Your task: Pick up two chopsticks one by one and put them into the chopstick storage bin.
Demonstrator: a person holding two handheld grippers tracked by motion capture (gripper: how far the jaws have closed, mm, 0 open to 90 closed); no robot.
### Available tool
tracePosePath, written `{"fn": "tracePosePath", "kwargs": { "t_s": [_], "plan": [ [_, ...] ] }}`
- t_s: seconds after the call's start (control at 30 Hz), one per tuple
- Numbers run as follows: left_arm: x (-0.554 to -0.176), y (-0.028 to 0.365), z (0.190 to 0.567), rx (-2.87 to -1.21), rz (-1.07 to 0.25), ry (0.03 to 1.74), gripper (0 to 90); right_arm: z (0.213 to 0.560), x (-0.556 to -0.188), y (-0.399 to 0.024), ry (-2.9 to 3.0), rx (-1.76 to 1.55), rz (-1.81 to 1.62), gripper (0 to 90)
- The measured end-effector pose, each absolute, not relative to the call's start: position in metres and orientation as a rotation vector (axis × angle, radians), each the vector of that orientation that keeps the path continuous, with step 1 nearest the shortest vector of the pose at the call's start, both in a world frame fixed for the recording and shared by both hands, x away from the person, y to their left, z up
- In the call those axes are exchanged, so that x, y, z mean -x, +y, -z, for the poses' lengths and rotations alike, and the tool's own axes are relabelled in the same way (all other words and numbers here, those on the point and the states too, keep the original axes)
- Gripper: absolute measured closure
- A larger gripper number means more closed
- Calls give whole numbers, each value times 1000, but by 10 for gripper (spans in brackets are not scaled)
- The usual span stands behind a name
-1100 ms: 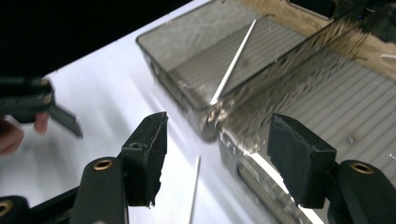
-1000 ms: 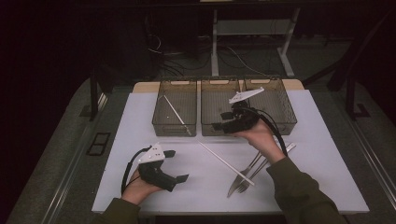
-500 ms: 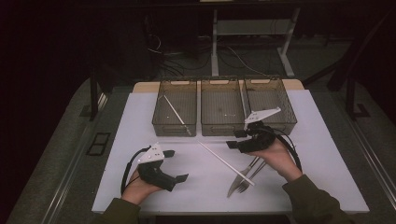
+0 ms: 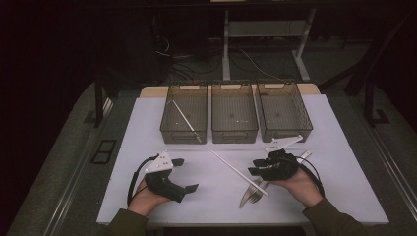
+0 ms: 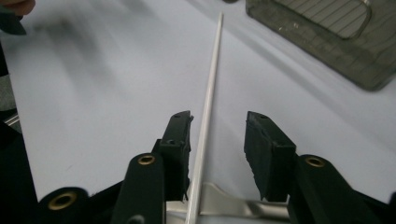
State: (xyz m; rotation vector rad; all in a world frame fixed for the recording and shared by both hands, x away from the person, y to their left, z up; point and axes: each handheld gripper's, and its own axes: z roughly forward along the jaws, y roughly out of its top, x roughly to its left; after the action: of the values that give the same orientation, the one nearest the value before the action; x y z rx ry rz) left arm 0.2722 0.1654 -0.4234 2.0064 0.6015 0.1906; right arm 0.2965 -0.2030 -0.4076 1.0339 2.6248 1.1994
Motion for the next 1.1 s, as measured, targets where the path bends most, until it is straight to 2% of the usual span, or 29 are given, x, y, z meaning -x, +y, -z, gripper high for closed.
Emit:
{"fn": "tracePosePath", "kwargs": {
  "t_s": [0.43,1.1],
  "plan": [
    [-271,164,423,-2009,-192,599,0,430,-291,-193,2659,-1052,-1158,713],
    [-272,164,424,-2022,-198,592,0,443,-287,-176,2677,-992,-997,798]
  ]
}}
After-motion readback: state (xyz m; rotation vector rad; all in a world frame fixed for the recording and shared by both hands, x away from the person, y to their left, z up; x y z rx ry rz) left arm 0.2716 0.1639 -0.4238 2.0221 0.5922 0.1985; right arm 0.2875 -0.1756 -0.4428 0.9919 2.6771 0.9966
